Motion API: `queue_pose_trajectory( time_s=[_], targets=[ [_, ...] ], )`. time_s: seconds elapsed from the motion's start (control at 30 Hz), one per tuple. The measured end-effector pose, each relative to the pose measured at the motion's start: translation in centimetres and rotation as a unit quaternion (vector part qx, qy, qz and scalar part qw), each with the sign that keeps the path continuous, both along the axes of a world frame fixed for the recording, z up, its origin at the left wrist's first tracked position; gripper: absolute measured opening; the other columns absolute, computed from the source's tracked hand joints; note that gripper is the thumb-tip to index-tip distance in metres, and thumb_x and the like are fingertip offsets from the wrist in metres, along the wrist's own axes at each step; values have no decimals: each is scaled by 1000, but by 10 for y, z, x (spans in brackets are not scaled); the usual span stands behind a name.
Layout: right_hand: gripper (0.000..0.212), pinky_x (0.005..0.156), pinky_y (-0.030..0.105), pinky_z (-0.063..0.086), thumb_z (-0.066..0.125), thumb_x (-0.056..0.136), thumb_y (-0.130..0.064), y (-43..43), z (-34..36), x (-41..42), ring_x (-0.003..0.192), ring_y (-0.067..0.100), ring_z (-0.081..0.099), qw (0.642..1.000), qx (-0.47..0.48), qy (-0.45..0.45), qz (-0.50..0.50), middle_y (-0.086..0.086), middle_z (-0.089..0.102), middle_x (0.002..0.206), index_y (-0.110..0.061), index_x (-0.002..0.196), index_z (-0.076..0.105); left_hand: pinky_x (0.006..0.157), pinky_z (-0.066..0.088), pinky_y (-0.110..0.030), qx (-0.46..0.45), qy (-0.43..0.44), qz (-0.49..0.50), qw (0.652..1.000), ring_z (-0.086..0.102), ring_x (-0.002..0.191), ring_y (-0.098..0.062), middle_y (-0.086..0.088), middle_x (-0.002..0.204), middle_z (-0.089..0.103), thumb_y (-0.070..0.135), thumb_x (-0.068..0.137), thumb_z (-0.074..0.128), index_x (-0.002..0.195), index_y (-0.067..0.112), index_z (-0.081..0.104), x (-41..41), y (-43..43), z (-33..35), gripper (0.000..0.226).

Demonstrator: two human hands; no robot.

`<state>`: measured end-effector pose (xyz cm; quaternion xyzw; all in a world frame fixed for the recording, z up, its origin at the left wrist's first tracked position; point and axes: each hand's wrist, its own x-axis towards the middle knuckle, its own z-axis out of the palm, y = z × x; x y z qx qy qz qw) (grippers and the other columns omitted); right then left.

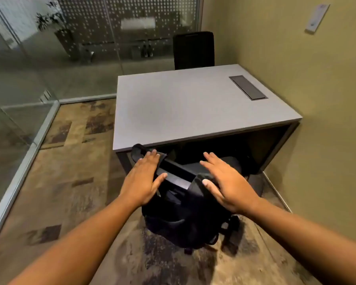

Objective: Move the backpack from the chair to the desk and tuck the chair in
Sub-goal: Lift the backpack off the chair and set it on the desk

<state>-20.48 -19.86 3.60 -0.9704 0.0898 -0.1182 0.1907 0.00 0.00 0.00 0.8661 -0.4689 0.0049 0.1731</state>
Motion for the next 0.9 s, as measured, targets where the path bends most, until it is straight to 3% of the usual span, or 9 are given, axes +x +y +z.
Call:
queue_pose_trajectory(
  time_s=[0.17, 0.33, 0.43, 0.57, 0.73, 0.9],
  targets=[
    [61, 123, 32, 11, 31, 100, -48, 14, -38, 0, 151, 16, 8, 991, -75, 98, 42, 1, 15, 163, -18, 153, 23, 119, 13, -37, 13, -8, 2, 1000, 9, 147, -17, -6, 159, 20, 62, 91, 20, 150, 12, 23, 5, 6, -25, 77],
    [61, 122, 31, 12, 19, 100, -53, 12, -44, 1, 150, 10, 11, 990, -76, 113, 32, -6, 14, 163, -26, 154, 14, 118, 6, -33, -10, -9, 3, 1000, -1, 145, -10, -2, 160, 15, 60, 94, 19, 151, 16, 18, 4, 5, -34, 72],
    [60, 122, 35, 19, 21, 100, -53, 12, -43, 1, 150, 10, 14, 991, -66, 109, 33, -6, 19, 162, -28, 154, 15, 119, 6, -34, -12, -5, 1, 1000, 1, 147, -12, -2, 160, 16, 60, 95, 18, 151, 16, 18, 3, 6, -33, 72],
    [56, 122, 33, 16, 18, 100, -55, 11, -43, 0, 150, 11, 11, 990, -73, 116, 37, -8, 14, 163, -40, 153, 8, 118, 6, -35, 26, -61, -40, 997, 5, 148, -19, -5, 161, 11, 60, 96, 19, 153, 22, 13, 8, 9, -29, 68],
    [56, 121, 33, 20, 22, 96, -66, 12, -45, -9, 149, 8, 14, 992, -60, 110, 26, -10, 17, 162, -44, 148, 18, 117, 11, -36, 110, -146, -153, 971, 12, 147, -24, -9, 161, 10, 61, 95, 31, 151, 27, 15, 30, 11, -21, 68],
    [59, 119, 33, 26, 28, 91, -72, 23, -42, 10, 148, 7, 19, 994, -56, 93, 11, -11, 21, 161, -42, 142, 28, 117, 12, -39, 189, -180, -213, 942, 11, 147, -28, -13, 161, 8, 74, 82, 45, 150, 21, 18, 69, 10, 1, 90]
  ],
)
